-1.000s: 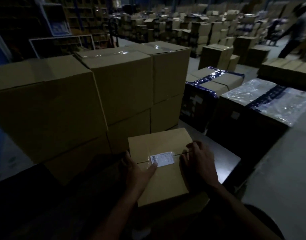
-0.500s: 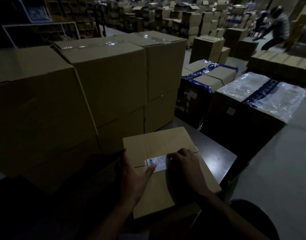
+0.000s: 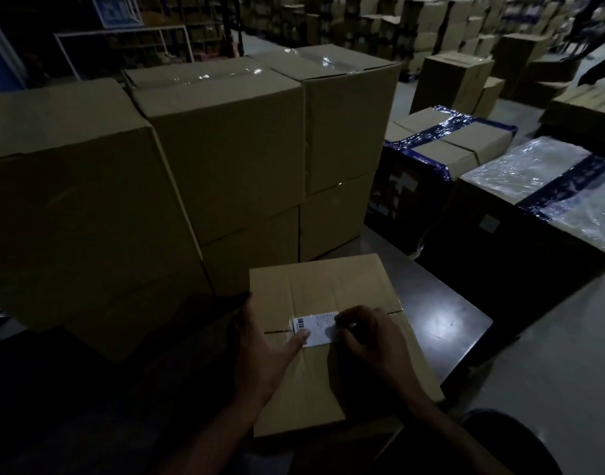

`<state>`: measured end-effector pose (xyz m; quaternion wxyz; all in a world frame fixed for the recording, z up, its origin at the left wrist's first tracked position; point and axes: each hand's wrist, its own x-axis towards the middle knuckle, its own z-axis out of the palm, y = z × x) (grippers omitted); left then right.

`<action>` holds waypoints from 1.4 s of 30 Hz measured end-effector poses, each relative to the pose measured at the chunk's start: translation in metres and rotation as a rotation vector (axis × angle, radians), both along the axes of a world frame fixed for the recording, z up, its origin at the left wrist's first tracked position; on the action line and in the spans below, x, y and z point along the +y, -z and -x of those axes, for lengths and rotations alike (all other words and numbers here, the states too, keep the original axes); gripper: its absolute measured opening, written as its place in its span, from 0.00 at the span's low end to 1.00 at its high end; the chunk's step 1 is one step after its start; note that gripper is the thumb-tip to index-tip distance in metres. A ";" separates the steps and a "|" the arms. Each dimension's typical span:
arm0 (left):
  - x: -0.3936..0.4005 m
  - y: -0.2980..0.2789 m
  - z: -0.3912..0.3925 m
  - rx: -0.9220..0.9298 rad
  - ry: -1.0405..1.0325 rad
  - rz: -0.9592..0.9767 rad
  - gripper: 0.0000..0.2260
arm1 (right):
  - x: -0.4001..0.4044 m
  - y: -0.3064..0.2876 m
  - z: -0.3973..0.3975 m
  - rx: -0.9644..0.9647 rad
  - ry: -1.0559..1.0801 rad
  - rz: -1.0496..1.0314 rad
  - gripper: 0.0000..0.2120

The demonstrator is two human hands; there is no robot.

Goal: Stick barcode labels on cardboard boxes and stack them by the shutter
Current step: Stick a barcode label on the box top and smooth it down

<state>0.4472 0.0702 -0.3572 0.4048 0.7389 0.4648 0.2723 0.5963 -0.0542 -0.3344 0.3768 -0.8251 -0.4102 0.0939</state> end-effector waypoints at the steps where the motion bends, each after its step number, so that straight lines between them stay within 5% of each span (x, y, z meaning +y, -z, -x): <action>1: 0.000 0.000 0.000 -0.007 -0.002 0.008 0.52 | -0.001 -0.001 0.001 0.034 0.017 -0.021 0.09; 5: -0.001 0.000 -0.001 -0.002 0.003 -0.020 0.51 | 0.000 0.000 0.002 0.020 0.031 0.023 0.10; 10: 0.000 -0.001 -0.001 0.006 0.000 -0.041 0.51 | -0.005 0.001 -0.004 0.236 -0.065 -0.002 0.06; 42: 0.005 0.004 0.001 0.051 0.026 -0.063 0.52 | -0.012 0.002 0.002 0.184 0.013 -0.011 0.06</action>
